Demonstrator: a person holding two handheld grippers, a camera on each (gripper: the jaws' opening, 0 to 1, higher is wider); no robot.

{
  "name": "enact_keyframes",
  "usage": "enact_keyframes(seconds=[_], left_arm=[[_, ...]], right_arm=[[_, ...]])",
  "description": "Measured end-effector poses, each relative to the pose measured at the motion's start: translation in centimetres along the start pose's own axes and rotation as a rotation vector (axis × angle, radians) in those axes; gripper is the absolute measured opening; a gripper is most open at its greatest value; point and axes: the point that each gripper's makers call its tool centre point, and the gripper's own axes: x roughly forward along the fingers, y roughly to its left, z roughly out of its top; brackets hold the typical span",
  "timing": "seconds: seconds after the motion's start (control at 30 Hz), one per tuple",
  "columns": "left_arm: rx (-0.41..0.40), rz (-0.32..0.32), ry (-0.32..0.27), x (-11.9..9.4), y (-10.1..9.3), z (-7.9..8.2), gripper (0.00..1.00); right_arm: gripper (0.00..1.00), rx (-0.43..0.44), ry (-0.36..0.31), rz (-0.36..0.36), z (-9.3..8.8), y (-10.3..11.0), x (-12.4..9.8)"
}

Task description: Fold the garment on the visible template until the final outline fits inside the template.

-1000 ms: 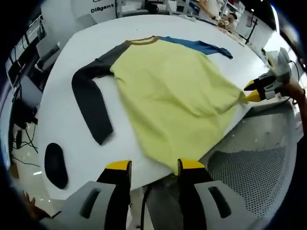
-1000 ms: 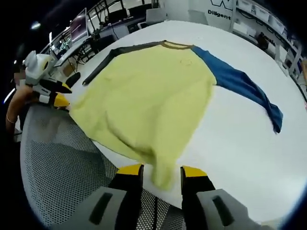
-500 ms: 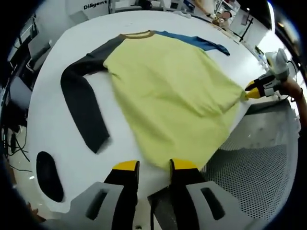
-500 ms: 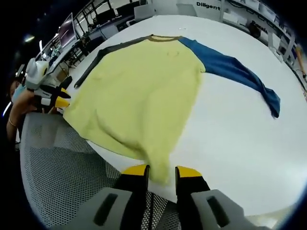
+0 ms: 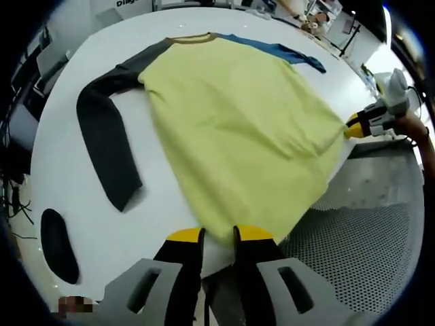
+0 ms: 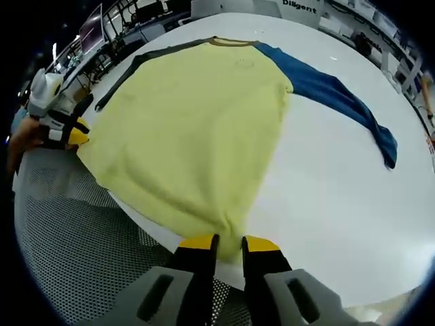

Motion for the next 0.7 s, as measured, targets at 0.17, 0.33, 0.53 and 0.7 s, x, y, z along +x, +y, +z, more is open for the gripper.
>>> enact_keyframes(seconds=[0.17, 0.33, 0.53, 0.7], left_arm=[[0.010, 0.010, -0.012, 0.1, 0.2, 0.2, 0.13], [0.018, 0.018, -0.016, 0.2, 0.5, 0.4, 0.05], [0.005, 0.022, -0.001, 0.2, 0.6, 0.2, 0.00], [-0.009, 0.034, -0.006, -1.6, 0.7, 0.7, 0.00]], right_arm=[[0.04, 0.015, -0.003, 0.010, -0.1, 0.1, 0.1], [0.00, 0.017, -0.001, 0.016, -0.1, 0.3, 0.1], [0.00, 0.023, 0.013, 0.024, -0.3, 0.6, -0.4], [0.00, 0.033, 0.019, 0.027, 0.0, 0.8, -1.4]])
